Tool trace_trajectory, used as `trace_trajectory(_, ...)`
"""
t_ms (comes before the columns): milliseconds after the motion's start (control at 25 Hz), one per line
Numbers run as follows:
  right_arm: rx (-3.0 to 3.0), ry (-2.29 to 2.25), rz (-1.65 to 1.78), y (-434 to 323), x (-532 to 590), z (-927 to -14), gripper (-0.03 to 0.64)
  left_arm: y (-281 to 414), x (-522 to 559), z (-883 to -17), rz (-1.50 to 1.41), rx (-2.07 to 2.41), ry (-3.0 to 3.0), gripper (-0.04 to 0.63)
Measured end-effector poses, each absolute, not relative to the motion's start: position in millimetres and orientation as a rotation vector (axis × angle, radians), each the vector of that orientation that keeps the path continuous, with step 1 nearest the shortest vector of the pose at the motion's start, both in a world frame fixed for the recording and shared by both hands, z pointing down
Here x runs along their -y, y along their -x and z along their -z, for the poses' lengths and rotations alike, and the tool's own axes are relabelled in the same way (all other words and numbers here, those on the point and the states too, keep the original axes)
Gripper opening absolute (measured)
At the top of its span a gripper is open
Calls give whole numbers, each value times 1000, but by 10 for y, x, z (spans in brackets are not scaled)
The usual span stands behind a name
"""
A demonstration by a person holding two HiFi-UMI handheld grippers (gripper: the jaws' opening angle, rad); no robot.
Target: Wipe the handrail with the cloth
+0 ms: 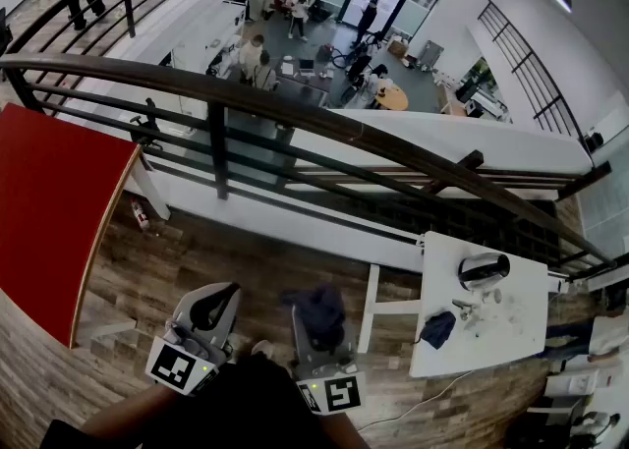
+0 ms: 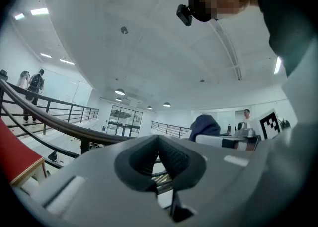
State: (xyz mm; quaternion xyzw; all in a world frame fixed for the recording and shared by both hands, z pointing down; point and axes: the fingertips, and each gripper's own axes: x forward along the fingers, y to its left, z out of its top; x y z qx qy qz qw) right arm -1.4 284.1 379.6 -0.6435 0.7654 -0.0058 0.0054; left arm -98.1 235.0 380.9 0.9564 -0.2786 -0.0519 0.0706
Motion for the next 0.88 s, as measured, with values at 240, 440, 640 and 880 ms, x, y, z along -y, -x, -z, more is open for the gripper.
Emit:
trace_trajectory(240, -2363, 2027, 25, -97, -2935, -3803, 144, 865, -2407, -3746, 189, 868, -2886, 0)
trace_trajectory(440, -2274, 2079, 64, -379, -2949, -3827, 152, 717, -2420, -3765, 135, 880, -2912, 0)
trace_trajectory(640, -2266, 2086, 40, -578, -3042, -3791, 152, 595, -2447, -3767, 139, 900, -2943, 0)
trace_trajectory(880, -2293, 2015, 48, -649, -3128, -3789, 153, 570, -2445, -3785, 125, 976, -2918, 0)
